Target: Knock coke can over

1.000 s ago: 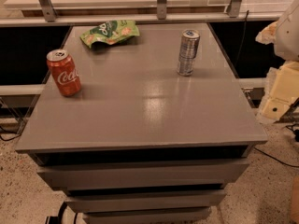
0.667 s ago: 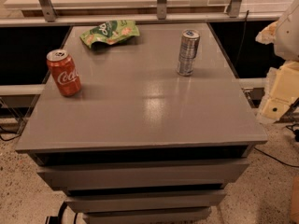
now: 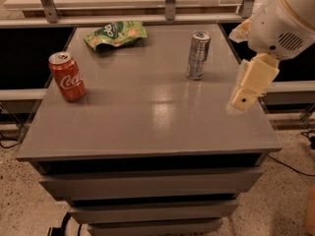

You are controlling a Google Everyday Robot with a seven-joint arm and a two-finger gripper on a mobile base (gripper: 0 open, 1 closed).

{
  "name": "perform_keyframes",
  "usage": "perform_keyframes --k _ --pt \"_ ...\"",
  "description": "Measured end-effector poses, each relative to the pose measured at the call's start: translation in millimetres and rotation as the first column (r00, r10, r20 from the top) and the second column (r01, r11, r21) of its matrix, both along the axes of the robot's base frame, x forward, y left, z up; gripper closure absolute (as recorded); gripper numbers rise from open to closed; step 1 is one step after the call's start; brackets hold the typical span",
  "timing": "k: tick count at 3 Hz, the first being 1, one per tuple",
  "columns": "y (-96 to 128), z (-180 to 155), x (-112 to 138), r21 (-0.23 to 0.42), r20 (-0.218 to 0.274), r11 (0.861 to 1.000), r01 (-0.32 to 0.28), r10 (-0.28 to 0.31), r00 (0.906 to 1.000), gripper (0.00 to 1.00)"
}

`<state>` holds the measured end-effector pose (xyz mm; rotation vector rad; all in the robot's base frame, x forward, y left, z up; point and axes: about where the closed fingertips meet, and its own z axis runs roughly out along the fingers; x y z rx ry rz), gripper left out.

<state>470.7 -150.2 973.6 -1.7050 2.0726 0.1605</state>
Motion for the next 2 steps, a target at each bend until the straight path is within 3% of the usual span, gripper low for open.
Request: perform_keyframes --k 1,2 --pt "64.8 -4.1 25.5 0.113 0.019 0.991 -0.077 0.075 0.9970 0.00" --pt "118.8 -10.7 43.2 0.210 0.045 0.970 -0.126 0.119 0.9919 0.00"
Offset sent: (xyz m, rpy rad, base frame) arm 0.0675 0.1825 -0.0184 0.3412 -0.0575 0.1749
